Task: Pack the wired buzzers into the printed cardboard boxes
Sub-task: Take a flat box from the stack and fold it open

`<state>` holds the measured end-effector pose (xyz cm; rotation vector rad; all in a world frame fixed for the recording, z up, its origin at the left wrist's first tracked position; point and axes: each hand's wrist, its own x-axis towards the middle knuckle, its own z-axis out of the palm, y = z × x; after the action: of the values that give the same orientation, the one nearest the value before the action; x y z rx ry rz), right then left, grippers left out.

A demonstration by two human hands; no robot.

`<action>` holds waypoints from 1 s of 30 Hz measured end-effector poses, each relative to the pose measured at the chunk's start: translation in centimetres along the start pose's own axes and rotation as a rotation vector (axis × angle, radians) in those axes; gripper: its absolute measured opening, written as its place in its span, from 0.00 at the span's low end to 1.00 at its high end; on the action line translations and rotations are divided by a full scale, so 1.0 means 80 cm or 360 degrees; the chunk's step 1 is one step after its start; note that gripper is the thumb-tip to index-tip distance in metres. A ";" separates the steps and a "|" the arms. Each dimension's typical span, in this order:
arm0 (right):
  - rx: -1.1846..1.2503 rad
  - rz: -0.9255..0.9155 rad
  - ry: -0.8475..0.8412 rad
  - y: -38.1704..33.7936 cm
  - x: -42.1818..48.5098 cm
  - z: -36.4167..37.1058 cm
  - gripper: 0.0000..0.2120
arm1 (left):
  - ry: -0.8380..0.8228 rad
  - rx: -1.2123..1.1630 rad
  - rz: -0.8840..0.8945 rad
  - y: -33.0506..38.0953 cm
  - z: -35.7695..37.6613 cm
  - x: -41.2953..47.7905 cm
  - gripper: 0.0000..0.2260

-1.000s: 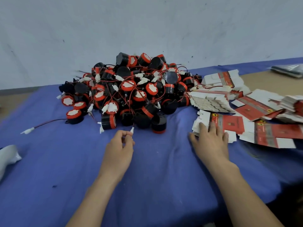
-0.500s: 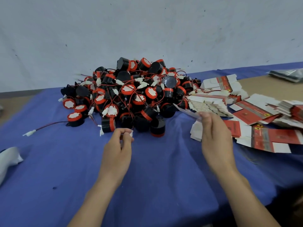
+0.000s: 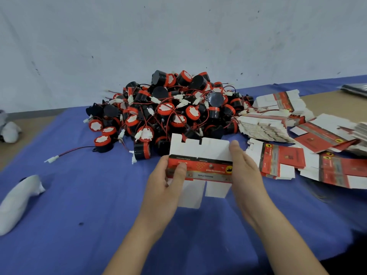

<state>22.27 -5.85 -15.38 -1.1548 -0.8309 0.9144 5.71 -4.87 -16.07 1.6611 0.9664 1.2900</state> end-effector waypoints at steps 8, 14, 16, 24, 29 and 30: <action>0.0007 -0.0352 -0.0192 0.011 -0.018 0.030 0.11 | 0.0051 0.0074 0.0176 0.003 -0.002 -0.004 0.09; -0.0025 -0.0347 -0.0134 0.017 -0.011 0.037 0.28 | 0.0138 0.0342 0.0186 -0.004 0.001 -0.008 0.21; -0.0058 -0.0380 -0.0109 0.022 -0.013 0.040 0.30 | 0.0177 0.0320 0.0190 -0.005 0.001 -0.007 0.23; -0.0032 -0.0355 -0.0067 0.032 -0.019 0.047 0.21 | 0.0185 0.0268 0.0245 -0.007 0.005 -0.008 0.25; 0.0000 -0.0365 -0.0027 0.029 -0.021 0.045 0.19 | 0.0161 0.0298 0.0296 -0.010 0.006 -0.008 0.24; 0.0003 -0.0375 -0.0023 0.027 -0.021 0.045 0.19 | 0.0157 0.0304 0.0311 -0.009 0.006 -0.009 0.25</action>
<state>17.99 -5.65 -16.90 -1.0249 -0.9555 0.7291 5.97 -5.30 -17.08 1.8913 1.0328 1.4575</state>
